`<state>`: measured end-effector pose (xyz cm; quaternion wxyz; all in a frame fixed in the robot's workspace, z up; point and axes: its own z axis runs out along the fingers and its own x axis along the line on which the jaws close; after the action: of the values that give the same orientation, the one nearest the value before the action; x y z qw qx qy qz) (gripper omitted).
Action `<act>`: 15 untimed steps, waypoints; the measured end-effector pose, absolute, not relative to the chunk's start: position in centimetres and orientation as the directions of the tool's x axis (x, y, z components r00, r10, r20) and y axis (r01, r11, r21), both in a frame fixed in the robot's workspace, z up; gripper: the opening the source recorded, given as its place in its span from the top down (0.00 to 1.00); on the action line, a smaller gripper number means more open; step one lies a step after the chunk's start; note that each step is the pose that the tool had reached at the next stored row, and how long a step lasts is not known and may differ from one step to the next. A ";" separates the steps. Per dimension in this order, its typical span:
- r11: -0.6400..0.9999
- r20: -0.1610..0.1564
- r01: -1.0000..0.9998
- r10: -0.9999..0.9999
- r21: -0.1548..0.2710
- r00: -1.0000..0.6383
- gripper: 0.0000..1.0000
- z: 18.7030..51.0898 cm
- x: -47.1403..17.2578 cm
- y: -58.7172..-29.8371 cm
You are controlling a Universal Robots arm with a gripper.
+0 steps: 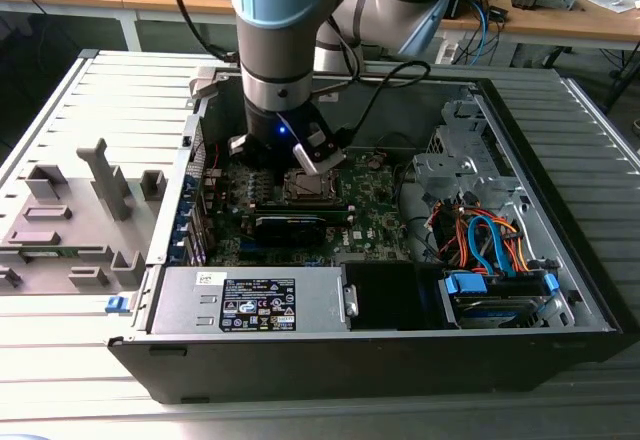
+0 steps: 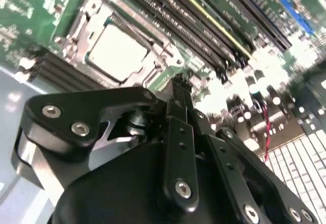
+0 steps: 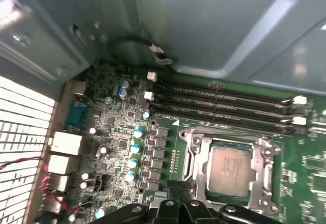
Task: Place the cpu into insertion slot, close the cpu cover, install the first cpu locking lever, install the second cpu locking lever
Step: 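Install the second cpu locking lever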
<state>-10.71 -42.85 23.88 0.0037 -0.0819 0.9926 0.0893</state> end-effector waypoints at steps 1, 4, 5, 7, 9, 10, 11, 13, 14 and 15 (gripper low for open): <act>0.971 -0.022 -0.163 -0.162 0.177 -0.987 0.89 24.3 -10.7 -42.9; 0.971 -0.022 -0.163 -0.162 0.177 -0.987 0.89 25.7 -10.7 -42.9; 0.971 -0.022 -0.163 -0.162 0.177 -0.987 0.89 26.1 -10.7 -42.9; 0.971 -0.022 -0.163 -0.162 0.176 -0.987 0.89 26.5 -10.6 -42.9; 0.971 -0.021 -0.163 -0.162 0.176 -0.987 0.89 26.6 -10.6 -42.9; 0.971 -0.021 -0.163 -0.162 0.176 -0.987 0.89 26.5 -10.6 -42.9; 0.971 -0.021 -0.163 -0.162 0.176 -0.987 0.89 26.5 -10.6 -42.9; 0.971 -0.021 -0.163 -0.162 0.173 -0.987 0.89 26.5 -10.5 -42.8; 0.972 -0.020 -0.163 -0.162 0.169 -0.987 0.89 26.5 -9.9 -42.9; 0.972 -0.019 -0.163 -0.162 0.167 -0.987 0.89 26.5 -9.3 -42.9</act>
<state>-9.28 -42.85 26.48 0.0028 -0.0818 0.9931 0.0841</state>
